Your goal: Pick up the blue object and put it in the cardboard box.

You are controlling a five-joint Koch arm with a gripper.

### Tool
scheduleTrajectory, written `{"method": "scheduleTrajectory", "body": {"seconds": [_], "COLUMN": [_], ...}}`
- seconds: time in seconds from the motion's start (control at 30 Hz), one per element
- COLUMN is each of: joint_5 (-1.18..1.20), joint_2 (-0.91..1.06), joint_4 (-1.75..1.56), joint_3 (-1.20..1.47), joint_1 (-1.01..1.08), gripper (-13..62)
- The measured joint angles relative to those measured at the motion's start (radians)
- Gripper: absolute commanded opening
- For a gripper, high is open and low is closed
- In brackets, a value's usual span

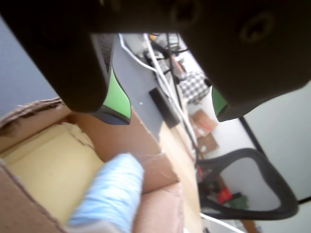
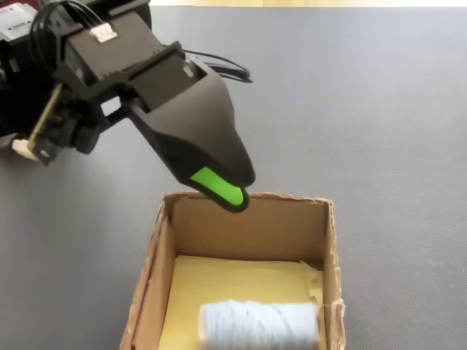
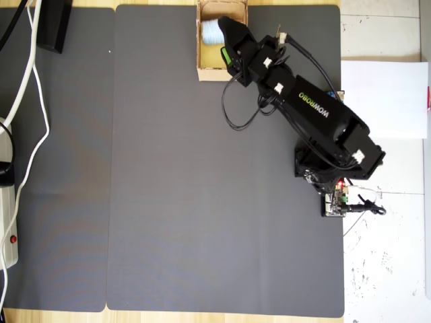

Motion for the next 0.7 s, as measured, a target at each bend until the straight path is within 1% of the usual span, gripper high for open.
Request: {"method": "scheduleTrajectory", "body": {"seconds": [0.17,0.3,0.7], "joint_5": [-0.002,-0.002,-0.002], "joint_2": [0.02,0.087,0.333], "joint_4": [0.012,0.029,0.029], "joint_3": [0.002,0.005,0.193], "joint_1": [-0.017,-0.081,-0.364], "gripper": [33.3,33.3,34.3]}}
